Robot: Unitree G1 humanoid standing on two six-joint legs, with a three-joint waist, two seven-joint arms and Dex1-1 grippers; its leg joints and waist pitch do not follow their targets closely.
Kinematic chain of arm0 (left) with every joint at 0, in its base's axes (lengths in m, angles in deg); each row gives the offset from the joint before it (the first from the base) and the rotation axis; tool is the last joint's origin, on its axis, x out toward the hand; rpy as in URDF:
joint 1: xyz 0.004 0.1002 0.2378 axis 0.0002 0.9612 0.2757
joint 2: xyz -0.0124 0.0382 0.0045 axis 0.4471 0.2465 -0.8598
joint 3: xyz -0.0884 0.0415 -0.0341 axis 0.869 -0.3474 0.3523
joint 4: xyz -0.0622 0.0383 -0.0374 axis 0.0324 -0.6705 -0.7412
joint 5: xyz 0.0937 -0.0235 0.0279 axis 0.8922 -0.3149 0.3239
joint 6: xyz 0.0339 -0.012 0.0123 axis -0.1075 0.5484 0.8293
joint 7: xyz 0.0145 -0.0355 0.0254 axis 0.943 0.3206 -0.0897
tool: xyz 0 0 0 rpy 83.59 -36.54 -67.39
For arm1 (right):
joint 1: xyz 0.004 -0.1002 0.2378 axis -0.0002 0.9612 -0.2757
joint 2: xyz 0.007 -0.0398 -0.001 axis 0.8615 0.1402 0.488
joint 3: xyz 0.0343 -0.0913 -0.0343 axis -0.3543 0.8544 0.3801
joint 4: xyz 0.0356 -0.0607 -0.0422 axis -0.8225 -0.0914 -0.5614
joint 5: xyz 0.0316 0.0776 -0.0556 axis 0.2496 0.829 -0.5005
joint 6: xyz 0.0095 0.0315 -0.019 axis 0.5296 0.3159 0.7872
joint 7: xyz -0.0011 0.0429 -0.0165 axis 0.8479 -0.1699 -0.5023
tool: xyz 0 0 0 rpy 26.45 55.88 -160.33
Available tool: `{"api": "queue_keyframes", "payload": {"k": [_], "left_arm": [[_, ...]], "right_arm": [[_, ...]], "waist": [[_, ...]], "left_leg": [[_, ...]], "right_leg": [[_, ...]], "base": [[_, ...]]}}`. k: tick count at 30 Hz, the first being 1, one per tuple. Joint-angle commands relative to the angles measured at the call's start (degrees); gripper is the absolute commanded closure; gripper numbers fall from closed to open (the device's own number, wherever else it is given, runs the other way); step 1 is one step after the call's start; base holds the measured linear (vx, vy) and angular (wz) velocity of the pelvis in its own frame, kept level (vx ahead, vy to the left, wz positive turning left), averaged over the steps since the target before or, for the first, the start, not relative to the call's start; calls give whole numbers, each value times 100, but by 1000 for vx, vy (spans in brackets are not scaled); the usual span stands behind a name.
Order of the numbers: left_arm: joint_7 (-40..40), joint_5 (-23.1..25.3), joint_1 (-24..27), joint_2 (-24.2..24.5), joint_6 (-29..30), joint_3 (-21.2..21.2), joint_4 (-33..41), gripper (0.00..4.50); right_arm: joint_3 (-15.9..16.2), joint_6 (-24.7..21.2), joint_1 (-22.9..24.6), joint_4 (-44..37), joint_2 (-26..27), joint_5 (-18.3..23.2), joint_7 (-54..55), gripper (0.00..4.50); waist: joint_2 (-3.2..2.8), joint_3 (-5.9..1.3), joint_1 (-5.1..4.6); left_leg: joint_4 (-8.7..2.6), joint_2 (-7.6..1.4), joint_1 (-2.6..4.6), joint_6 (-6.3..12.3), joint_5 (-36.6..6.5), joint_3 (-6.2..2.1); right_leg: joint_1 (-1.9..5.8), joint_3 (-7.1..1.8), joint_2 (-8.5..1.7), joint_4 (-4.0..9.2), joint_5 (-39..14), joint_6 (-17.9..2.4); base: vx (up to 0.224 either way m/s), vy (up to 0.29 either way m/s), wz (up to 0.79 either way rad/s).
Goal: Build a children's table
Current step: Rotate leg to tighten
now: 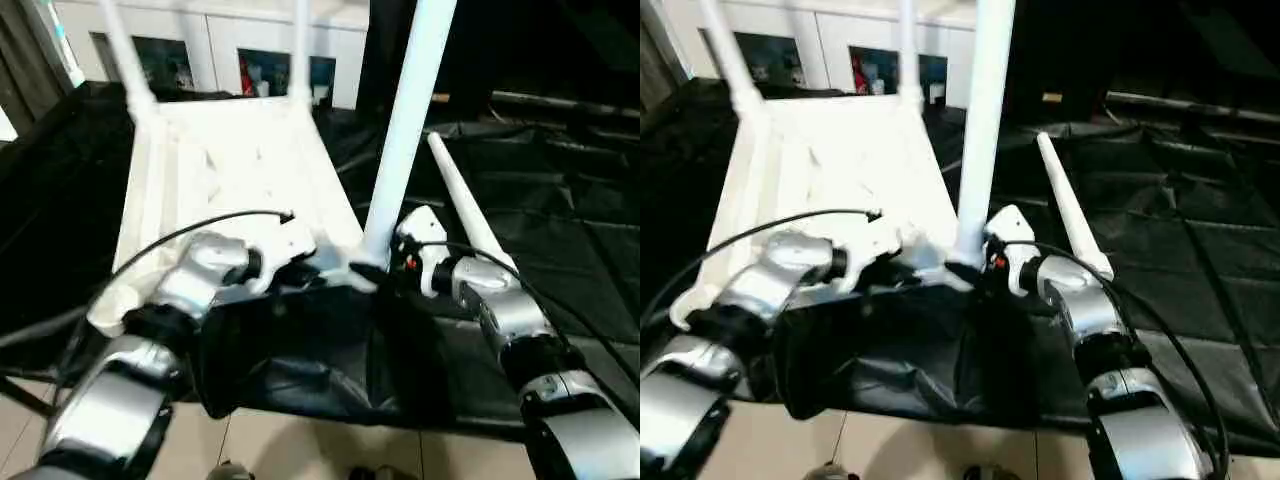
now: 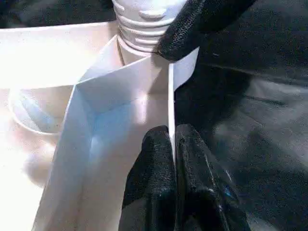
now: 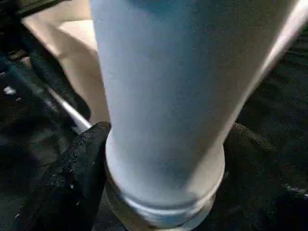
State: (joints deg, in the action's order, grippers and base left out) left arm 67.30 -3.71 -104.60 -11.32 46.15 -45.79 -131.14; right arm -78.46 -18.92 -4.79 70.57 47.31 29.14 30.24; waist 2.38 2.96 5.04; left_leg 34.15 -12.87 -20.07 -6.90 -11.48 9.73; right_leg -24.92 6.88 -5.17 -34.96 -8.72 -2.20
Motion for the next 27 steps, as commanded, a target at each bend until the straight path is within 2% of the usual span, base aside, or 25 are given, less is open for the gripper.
{"api": "queue_keyframes", "payload": {"k": [1,2,3,9,13,16,17,18,21,23,24,27], "left_arm": [[278,-131,81,-18,-139,-116,115,450],[295,-136,98,8,-126,-111,141,450],[301,-135,107,21,-117,-113,154,450],[326,-116,142,48,-87,-100,200,450],[228,-59,160,39,-22,-85,224,450],[-72,21,115,-44,29,-55,133,450],[-446,91,34,-181,133,-11,1,450],[-511,102,19,-207,154,-3,-23,450],[-1996,268,-362,-854,688,187,-568,450],[-2362,273,-451,-1044,825,249,-678,450],[-2499,276,-484,-1140,877,262,-715,450],[-2831,310,-557,-1425,984,252,-780,450]], "right_arm": [[-26,-106,35,-159,-127,78,-78,84],[-2,-125,41,-185,-137,99,-119,99],[8,-135,46,-195,-137,110,-142,99],[-5,-190,89,-260,-101,122,-217,161],[-78,-259,130,-254,-19,156,-92,172],[-205,-227,104,-56,126,102,488,173],[-376,-284,46,177,297,96,1164,174],[-407,-293,35,219,328,96,1285,174],[-1031,-530,-216,874,973,360,3226,174],[-1126,-548,-287,990,1135,432,3547,175],[-1157,-540,-328,1038,1223,452,3707,175],[-1110,-483,-467,1177,1469,378,4067,175]], "waist": [[-19,-404,-20],[-20,-409,-18],[13,-407,-22],[7,-412,-15],[6,-415,-20],[9,-404,-28],[11,-400,-34],[4,-378,-53],[2,-367,-103],[17,-378,-115],[-4,-374,-116],[4,-391,-121]], "left_leg": [[-374,-33,-37,435,-801,54],[-372,-34,-33,430,-797,55],[-372,-32,-43,421,-791,58],[-370,-29,-47,402,-701,54],[-367,-28,-43,412,-682,59],[-372,-24,-34,350,-740,61],[-378,-18,-38,313,-791,56],[-384,-6,-29,256,-853,61],[-374,25,11,109,-1011,53],[-356,49,6,146,-1043,51],[-358,47,12,178,-1059,53],[-365,45,-20,264,-1045,43]], "right_leg": [[451,-322,-293,427,-1577,-942],[454,-324,-293,423,-1558,-948],[459,-323,-292,422,-1564,-940],[466,-331,-299,404,-1511,-916],[464,-334,-296,397,-1441,-942],[451,-334,-301,423,-1604,-896],[457,-327,-303,434,-1759,-839],[428,-324,-300,476,-1988,-756],[393,-294,-293,555,-2610,-544],[390,-271,-294,607,-2845,-376],[378,-273,-293,617,-2831,-371],[392,-261,-285,601,-2665,-373]], "base": [[0,0,0],[0,0,0],[0,0,0],[0,0,0],[0,0,0],[0,0,0],[0,0,0],[0,0,0],[0,0,0],[0,0,0],[0,0,0],[0,0,0]]}}
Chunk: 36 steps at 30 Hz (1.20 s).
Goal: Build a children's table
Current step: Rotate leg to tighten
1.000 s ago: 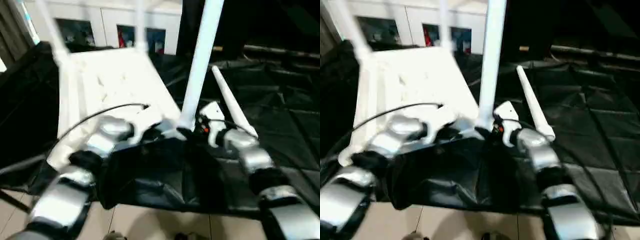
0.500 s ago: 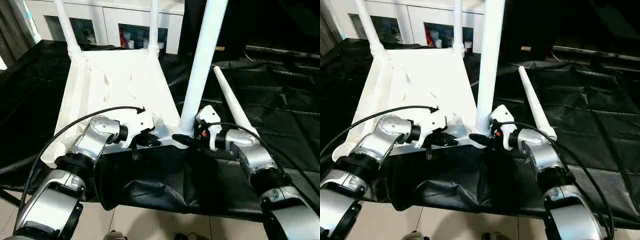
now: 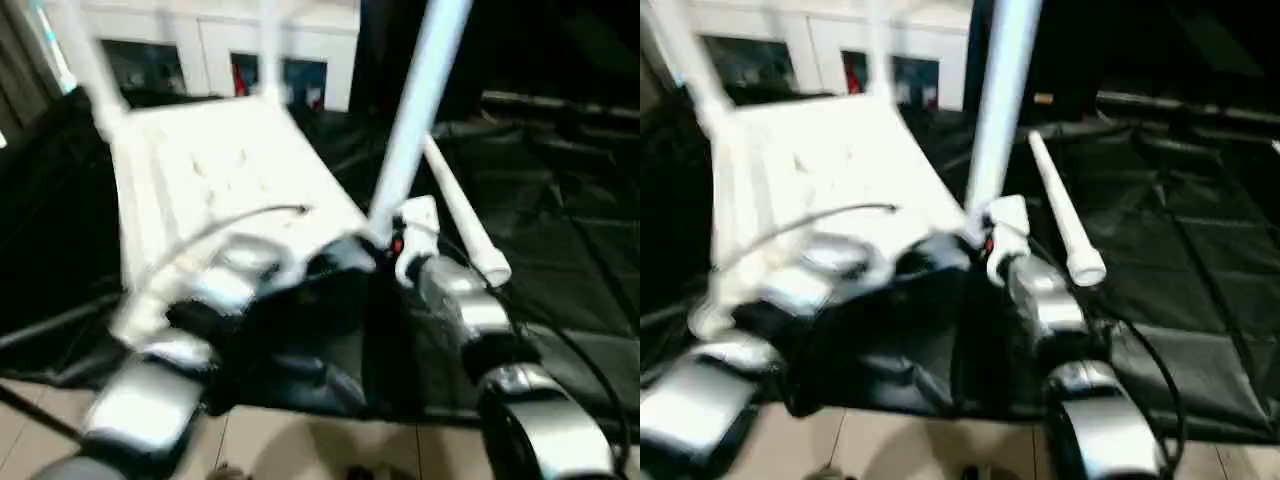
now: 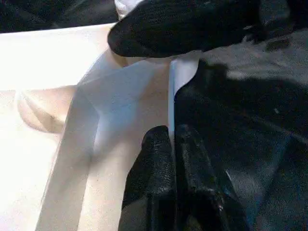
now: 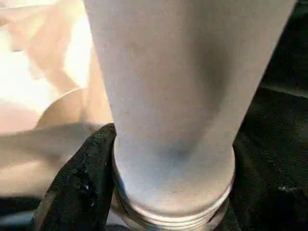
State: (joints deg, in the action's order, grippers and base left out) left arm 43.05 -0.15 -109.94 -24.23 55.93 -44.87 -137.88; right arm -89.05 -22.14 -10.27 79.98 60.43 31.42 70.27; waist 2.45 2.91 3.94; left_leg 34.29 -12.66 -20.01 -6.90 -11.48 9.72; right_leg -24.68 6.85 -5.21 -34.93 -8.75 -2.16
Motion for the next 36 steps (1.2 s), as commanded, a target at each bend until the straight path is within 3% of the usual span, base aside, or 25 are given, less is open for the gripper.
{"api": "queue_keyframes", "payload": {"k": [1,3,4,7,9,13,17,19,25,26,31,34,36], "left_arm": [[-490,-31,-35,-206,18,151,-117,450],[-630,-28,-64,-310,-67,162,-172,450],[-694,-22,-87,-346,-78,166,-219,450],[-632,-32,-70,-302,-122,158,-223,450],[-499,-42,-20,-183,-213,150,-173,450],[-163,-55,56,0,-579,112,-109,450],[659,-143,234,487,-748,40,105,450],[810,-155,273,573,-880,14,148,450],[1784,-319,515,968,-1268,-94,450,450],[2089,-364,597,1074,-1314,-144,572,450],[2814,-582,800,1292,-1224,-201,956,450],[2891,-547,815,1361,-1246,-209,984,450],[2926,-542,818,1390,-1258,-201,993,450]], "right_arm": [[32,-110,38,275,209,49,104,175],[252,63,-20,350,257,-252,135,175],[279,153,-52,406,284,-316,152,119],[206,261,-83,430,300,-243,41,105],[228,409,-90,407,227,-242,-120,70],[353,620,-42,332,68,-321,-650,70],[549,629,235,-141,-552,-243,-2125,70],[579,614,282,-237,-671,-221,-2346,70],[716,505,442,-552,-1200,-109,-3469,70],[748,488,483,-626,-1290,-83,-3719,70],[865,421,571,-826,-1438,-45,-4298,70],[965,386,614,-897,-1491,-74,-4519,70],[980,390,631,-914,-1488,-80,-4553,94]], "waist": [[-4,-395,-3],[19,-396,1],[17,-404,16],[17,-400,18],[24,-396,8],[35,-394,-25],[38,-389,-18],[33,-384,-1],[1,-393,-3],[3,-396,11],[-25,-401,22],[-24,-399,35],[-23,-396,57]], "left_leg": [[-374,20,-21,292,-1024,49],[-380,16,-54,323,-970,46],[-377,17,-47,336,-928,48],[-381,13,-52,391,-934,51],[-381,15,-53,417,-994,49],[-376,27,-82,472,-974,45],[-375,11,-94,585,-915,47],[-377,5,-80,608,-905,46],[-384,-33,-63,550,-877,45],[-385,-46,-74,565,-841,47],[-394,-67,-54,522,-806,53],[-391,-72,-47,495,-834,60],[-394,-68,-46,465,-821,61]], "right_leg": [[360,-265,-278,592,-2531,-393],[383,-264,-275,557,-2363,-436],[383,-270,-285,539,-2285,-474],[388,-278,-285,528,-2198,-536],[390,-271,-292,539,-2247,-528],[415,-269,-294,552,-2347,-487],[427,-278,-295,544,-2261,-553],[423,-277,-291,546,-2257,-560],[416,-292,-296,503,-2069,-744],[425,-306,-300,464,-1852,-838],[427,-320,-297,417,-1506,-1041],[428,-327,-298,409,-1493,-1053],[430,-331,-300,414,-1527,-1016]], "base": [[0,0,0],[0,0,0],[0,0,0],[0,0,0],[0,0,0],[0,0,0],[0,0,0],[0,0,0],[0,0,0],[0,0,0],[0,0,0],[0,0,0],[0,0,0]]}}
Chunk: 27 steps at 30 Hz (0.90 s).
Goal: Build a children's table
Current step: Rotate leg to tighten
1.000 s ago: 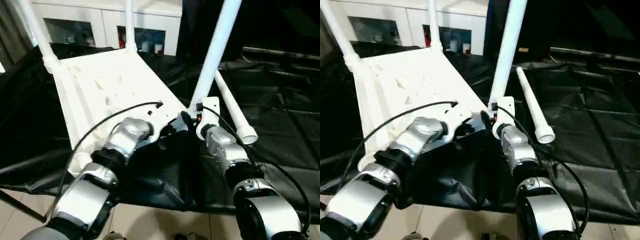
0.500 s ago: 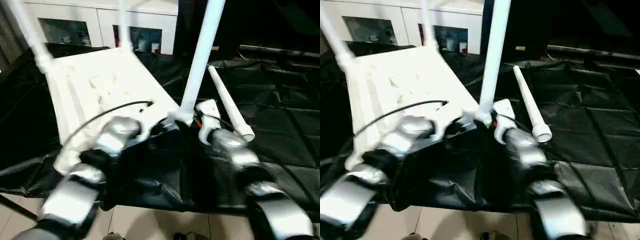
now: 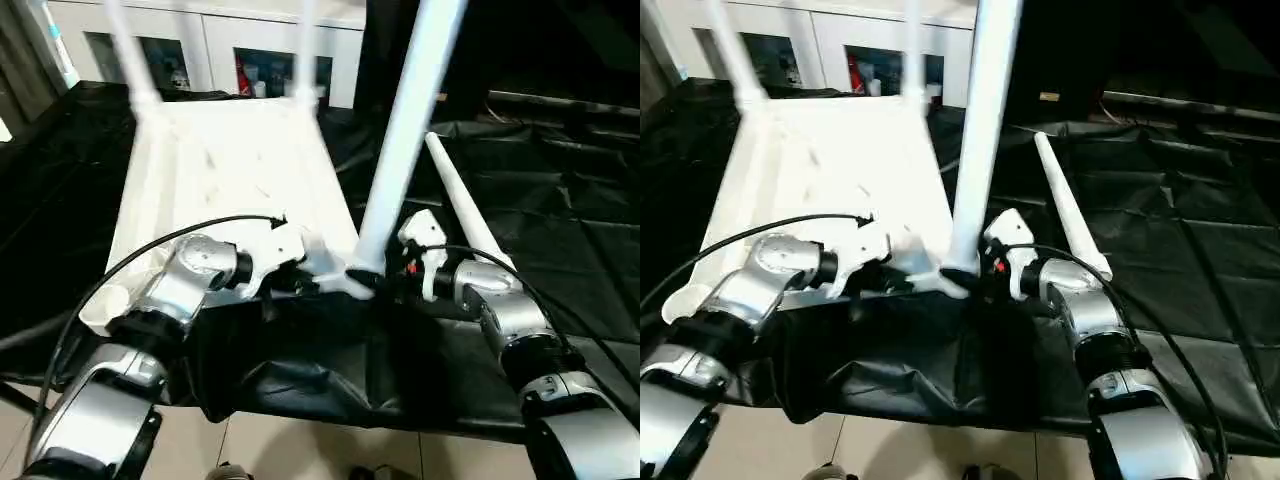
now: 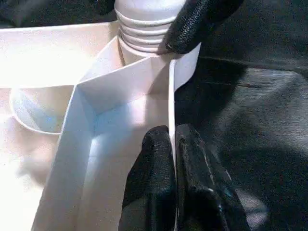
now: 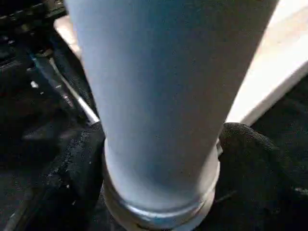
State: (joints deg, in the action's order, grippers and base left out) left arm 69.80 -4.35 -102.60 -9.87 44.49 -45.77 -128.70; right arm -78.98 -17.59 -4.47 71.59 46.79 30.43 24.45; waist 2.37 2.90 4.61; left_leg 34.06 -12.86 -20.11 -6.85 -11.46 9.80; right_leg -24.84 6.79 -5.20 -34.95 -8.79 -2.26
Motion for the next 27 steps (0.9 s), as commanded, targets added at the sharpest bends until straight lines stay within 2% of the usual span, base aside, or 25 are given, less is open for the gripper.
{"api": "queue_keyframes", "payload": {"k": [1,2,6,7,8,13,14,15,16,17,20,21,23,24,26,27], "left_arm": [[260,-124,89,-39,-109,-108,87,450],[264,-125,96,-28,-100,-103,103,450],[267,-112,121,-1,-56,-82,154,450],[265,-110,126,2,-57,-81,156,450],[258,-111,135,5,-51,-81,164,450],[-144,-16,132,-99,71,-40,87,450],[-647,94,34,-234,173,31,-95,450],[-647,94,34,-234,173,31,-95,450],[-877,90,-25,-378,294,82,-181,450],[-1076,126,-63,-467,374,96,-231,450],[-1831,245,-231,-784,637,164,-462,450],[-2373,266,-356,-1028,824,258,-639,450],[-2831,251,-469,-1288,993,338,-777,450],[-2831,251,-469,-1288,993,338,-777,450],[-3027,317,-539,-1582,1016,259,-826,450],[-3027,328,-546,-1616,990,240,-824,450]], "right_arm": [[-31,-71,56,-85,-118,21,21,103],[-36,-84,62,-102,-104,29,15,105],[-13,-125,86,-135,-75,50,-55,138],[-7,-129,93,-138,-70,50,-60,153],[-2,-135,109,-151,-62,45,-59,164],[-160,-80,123,76,120,-44,697,176],[-281,-130,87,266,267,-87,1295,177],[-281,-130,87,266,267,-87,1295,177],[-440,-304,40,437,445,-56,1934,178],[-556,-455,-2,537,563,-3,2318,178],[-742,-716,-108,784,862,20,3298,178],[-773,-757,-154,885,1051,-5,3753,178],[-724,-743,-220,995,1253,-95,4173,178],[-724,-743,-220,995,1253,-95,4173,178],[-737,-649,-346,1106,1606,-73,4530,178],[-715,-600,-368,1117,1645,-107,4554,178]], "waist": [[-16,-397,-6],[9,-399,5],[3,-402,24],[25,-402,22],[11,-401,29],[23,-388,6],[18,-374,-17],[15,-369,-24],[46,-367,-37],[31,-354,-48],[43,-350,-104],[38,-343,-110],[48,-353,-113],[43,-354,-106],[41,-353,-97],[37,-358,-103]], "left_leg": [[-371,-45,-36,449,-821,52],[-369,-41,-34,439,-808,52],[-368,-40,-35,433,-764,55],[-367,-41,-39,437,-758,57],[-371,-44,-33,428,-745,53],[-376,-33,-45,367,-751,53],[-384,-20,-30,290,-845,53],[-385,-13,-19,269,-895,52],[-384,-10,-19,251,-935,53],[-385,8,-6,225,-993,51],[-367,39,4,169,-1082,39],[-361,46,-1,189,-1086,46],[-352,60,12,196,-1146,43],[-354,59,7,201,-1145,35],[-364,53,27,265,-1188,35],[-374,47,16,286,-1216,25]], "right_leg": [[449,-325,-301,415,-1536,-995],[448,-325,-304,412,-1567,-972],[447,-330,-302,412,-1555,-943],[448,-329,-302,411,-1557,-936],[446,-330,-307,407,-1566,-935],[440,-331,-305,419,-1706,-855],[421,-322,-298,466,-1981,-761],[415,-315,-302,490,-2119,-718],[418,-310,-297,503,-2248,-665],[395,-303,-300,539,-2521,-571],[376,-263,-296,618,-3027,-335],[362,-262,-297,647,-3113,-264],[349,-242,-286,666,-3199,-197],[351,-237,-295,664,-3197,-188],[324,-240,-295,677,-3135,-181],[339,-234,-296,668,-3079,-205]], "base": [[0,0,0],[0,0,0],[0,0,0],[0,0,0],[0,0,0],[0,0,0],[0,0,0],[0,0,0],[0,0,0],[0,0,0],[0,0,0],[0,0,0],[0,0,0],[0,0,0],[0,0,0],[0,0,0]]}}
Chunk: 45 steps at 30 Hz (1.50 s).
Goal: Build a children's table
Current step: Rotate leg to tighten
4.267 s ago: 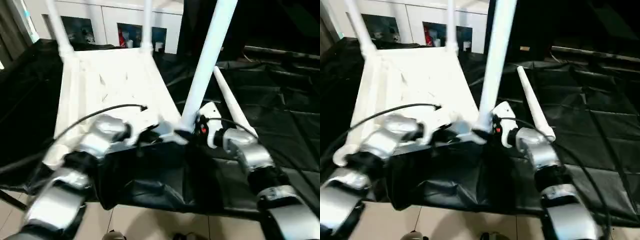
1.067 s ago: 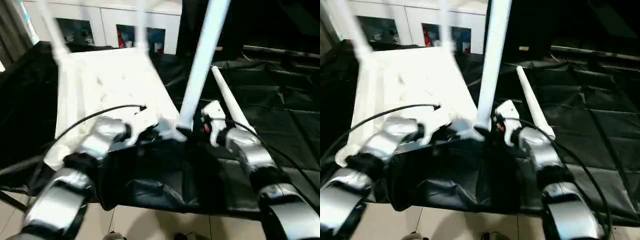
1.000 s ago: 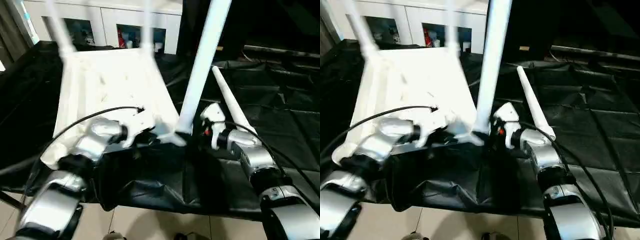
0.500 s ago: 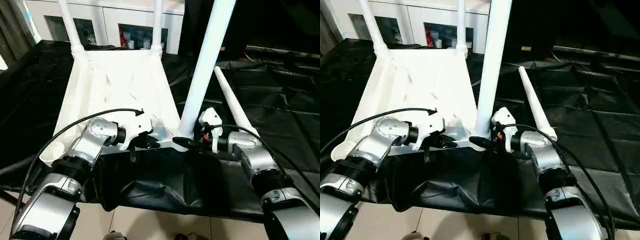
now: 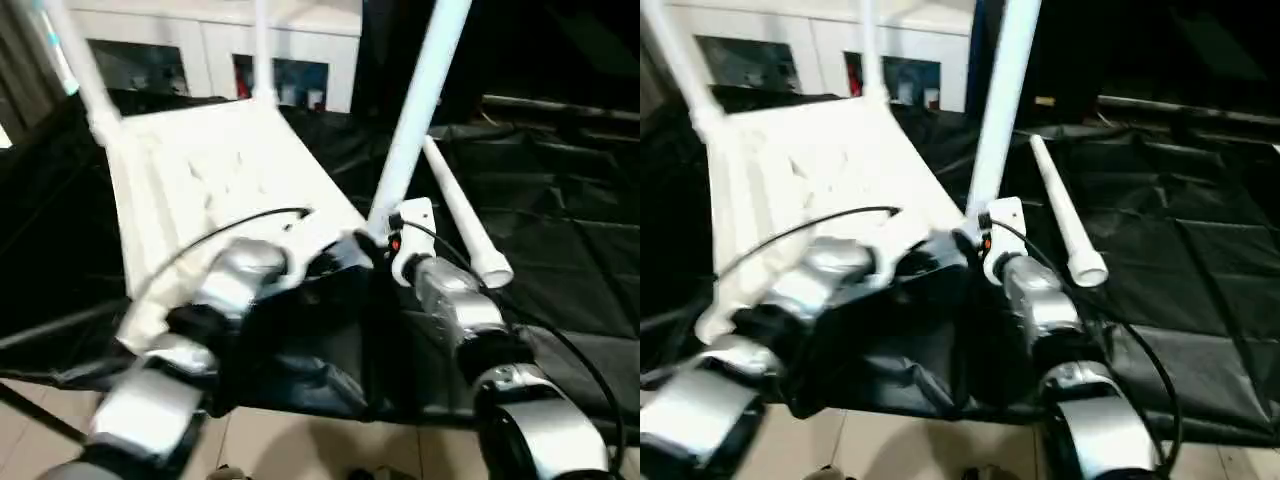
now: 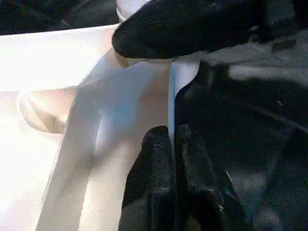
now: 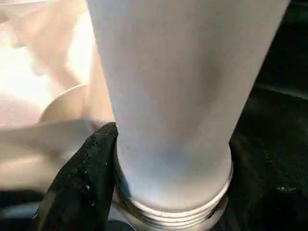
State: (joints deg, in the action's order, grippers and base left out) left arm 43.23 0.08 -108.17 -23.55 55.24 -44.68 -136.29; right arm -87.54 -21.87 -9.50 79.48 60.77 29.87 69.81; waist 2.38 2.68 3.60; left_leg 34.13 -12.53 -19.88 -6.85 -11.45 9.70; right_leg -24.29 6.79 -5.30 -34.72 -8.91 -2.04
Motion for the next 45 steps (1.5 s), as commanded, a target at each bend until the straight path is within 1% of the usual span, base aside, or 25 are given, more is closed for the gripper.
{"api": "queue_keyframes", "payload": {"k": [1,2,3,4,6,9,11,12,15,16,17,18,20,23,24,27,28,30,33,35,40,41,43,44,45], "left_arm": [[-363,-108,5,-282,-109,115,-54,450],[-363,-108,5,-282,-109,115,-54,450],[-338,-90,9,-289,-150,91,-39,450],[-303,-81,19,-268,-167,71,-16,450],[-152,-89,61,-169,-257,41,21,450],[192,-122,149,53,-428,7,107,450],[615,-142,234,316,-618,-35,200,450],[615,-142,234,316,-618,-35,200,450],[1216,-237,347,622,-800,-74,346,450],[1410,-276,380,711,-859,-86,401,450],[1613,-323,419,793,-930,-103,469,450],[1613,-323,419,793,-930,-103,469,450],[2009,-393,494,970,-973,-145,597,450],[2513,-464,635,1185,-1117,-226,771,450],[2513,-464,635,1185,-1117,-226,771,450],[2714,-523,681,1251,-1140,-235,833,450],[2732,-520,682,1266,-1150,-222,826,450],[2718,-511,683,1268,-1148,-211,825,450],[2659,-498,680,1258,-1164,-196,814,450],[2318,-455,633,1165,-1019,-120,746,450],[1925,-426,551,1031,-821,-10,644,450],[1551,-380,440,890,-680,60,490,450],[813,-289,217,597,-427,173,173,450],[384,-290,81,399,-256,265,-8,450],[26,-283,-27,238,-153,330,-150,450]], "right_arm": [[155,-77,113,325,290,-80,-2,178],[155,-77,113,325,290,-80,-2,122],[136,-9,87,315,305,-55,-40,108],[132,83,49,295,298,-52,-85,104],[185,158,30,240,213,-78,-257,75],[283,156,63,73,-34,-63,-834,75],[427,182,158,-126,-379,-105,-1554,75],[427,182,158,-126,-379,-105,-1554,75],[627,176,315,-426,-805,-86,-2490,75],[668,148,358,-522,-923,-55,-2760,75],[697,126,390,-598,-1023,-42,-2987,75],[697,126,390,-598,-1023,-42,-2987,75],[766,71,450,-761,-1236,-10,-3471,75],[817,-3,474,-890,-1421,41,-3860,75],[817,-3,474,-890,-1421,41,-3860,75],[831,-18,459,-901,-1467,79,-4036,75],[846,-52,462,-914,-1441,82,-4087,75],[851,-74,469,-925,-1425,79,-4103,100],[869,-87,485,-920,-1380,60,-4102,112],[838,-99,506,-896,-1284,43,-3882,140],[721,-114,482,-777,-1148,17,-3407,169],[581,-153,433,-614,-1006,16,-2892,171],[276,-295,343,-336,-689,88,-1876,173],[133,-355,292,-202,-506,145,-1382,173],[18,-377,245,-99,-349,195,-981,173]], "waist": [[21,-338,-2],[16,-342,1],[13,-342,-3],[20,-360,-2],[11,-363,0],[10,-363,6],[17,-365,23],[18,-363,15],[16,-367,29],[8,-368,33],[3,-368,33],[1,-371,33],[-5,-375,27],[-20,-381,32],[-31,-385,37],[-22,-392,40],[-27,-390,42],[-22,-385,47],[-17,-377,55],[-17,-378,52],[-9,-359,37],[6,-361,26],[12,-358,7],[8,-355,-4],[-7,-356,4]], "left_leg": [[-398,-3,-24,296,-1228,22],[-403,-13,-10,308,-1237,21],[-407,-20,-6,321,-1250,20],[-418,-22,-45,354,-1141,18],[-423,-30,-55,378,-1056,24],[-417,-27,-56,428,-1084,33],[-415,-28,-63,477,-999,37],[-416,-34,-69,495,-987,41],[-413,-45,-58,525,-942,42],[-415,-58,-63,548,-903,39],[-412,-65,-44,541,-884,49],[-414,-72,-51,536,-875,44],[-420,-87,-63,529,-807,38],[-417,-100,-43,532,-792,47],[-421,-113,-42,527,-764,45],[-415,-109,-50,516,-698,50],[-414,-109,-34,510,-698,58],[-415,-102,-39,493,-719,62],[-420,-99,-38,449,-780,60],[-423,-102,-29,417,-788,58],[-430,-89,-24,353,-868,60],[-426,-75,-33,324,-870,62],[-431,-66,-18,247,-880,59],[-434,-60,-17,215,-887,54],[-426,-54,13,180,-924,54]], "right_leg": [[304,-233,-294,635,-2978,-251],[300,-235,-301,634,-2915,-275],[300,-237,-306,631,-2857,-308],[348,-248,-309,589,-2605,-386],[358,-259,-306,561,-2389,-479],[375,-263,-309,556,-2330,-552],[398,-270,-313,550,-2262,-568],[397,-276,-316,547,-2246,-580],[399,-280,-317,539,-2185,-624],[405,-282,-313,519,-2061,-701],[387,-293,-315,506,-1978,-770],[396,-294,-321,492,-1934,-807],[412,-297,-316,461,-1739,-889],[410,-312,-316,419,-1472,-1045],[412,-317,-321,404,-1357,-1092],[429,-322,-320,369,-1167,-1167],[417,-327,-313,363,-1106,-1198],[427,-329,-313,371,-1145,-1184],[424,-329,-327,396,-1364,-1102],[418,-331,-324,401,-1425,-1069],[398,-333,-325,446,-1723,-951],[401,-331,-319,455,-1826,-898],[383,-330,-313,472,-1982,-833],[383,-321,-310,490,-2067,-800],[363,-319,-320,507,-2178,-774]], "base": [[0,0,0],[0,0,0],[0,0,0],[0,0,0],[0,0,0],[0,0,0],[0,0,0],[0,0,0],[0,0,0],[0,0,0],[0,0,0],[0,0,0],[0,0,0],[0,0,0],[0,0,0],[0,0,0],[0,0,0],[0,0,0],[0,0,0],[0,0,0],[0,0,0],[0,0,0],[0,0,0],[0,0,0],[0,0,0]]}}
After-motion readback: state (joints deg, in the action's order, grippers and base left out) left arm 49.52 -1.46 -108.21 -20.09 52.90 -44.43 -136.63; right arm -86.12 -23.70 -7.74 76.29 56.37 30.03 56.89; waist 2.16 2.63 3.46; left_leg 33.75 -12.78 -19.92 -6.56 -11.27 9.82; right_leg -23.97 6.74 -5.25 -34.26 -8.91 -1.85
